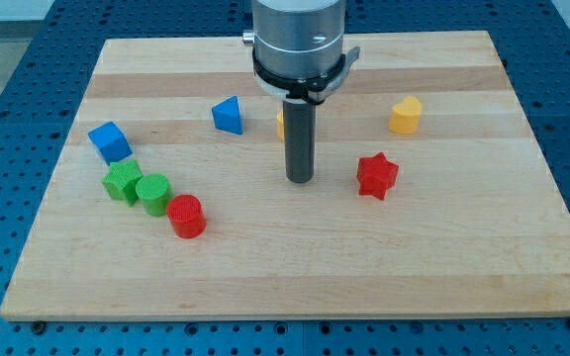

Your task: Place your hand at the bottom right side of the heart

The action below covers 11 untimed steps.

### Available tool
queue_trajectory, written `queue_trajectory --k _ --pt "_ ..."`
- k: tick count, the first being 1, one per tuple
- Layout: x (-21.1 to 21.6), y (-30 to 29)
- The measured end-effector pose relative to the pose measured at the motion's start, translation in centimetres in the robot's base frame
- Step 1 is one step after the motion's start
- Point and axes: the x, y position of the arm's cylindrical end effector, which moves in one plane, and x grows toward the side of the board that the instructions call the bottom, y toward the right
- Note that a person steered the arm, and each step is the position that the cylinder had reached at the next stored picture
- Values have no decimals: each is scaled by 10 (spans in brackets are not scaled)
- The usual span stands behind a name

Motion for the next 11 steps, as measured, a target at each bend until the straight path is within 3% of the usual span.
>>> queue_trajectory --k 3,6,7,8,11 --pt "-51 2" --pt "-49 6" --pt "-27 67" --pt "-35 125" --pt "-37 188"
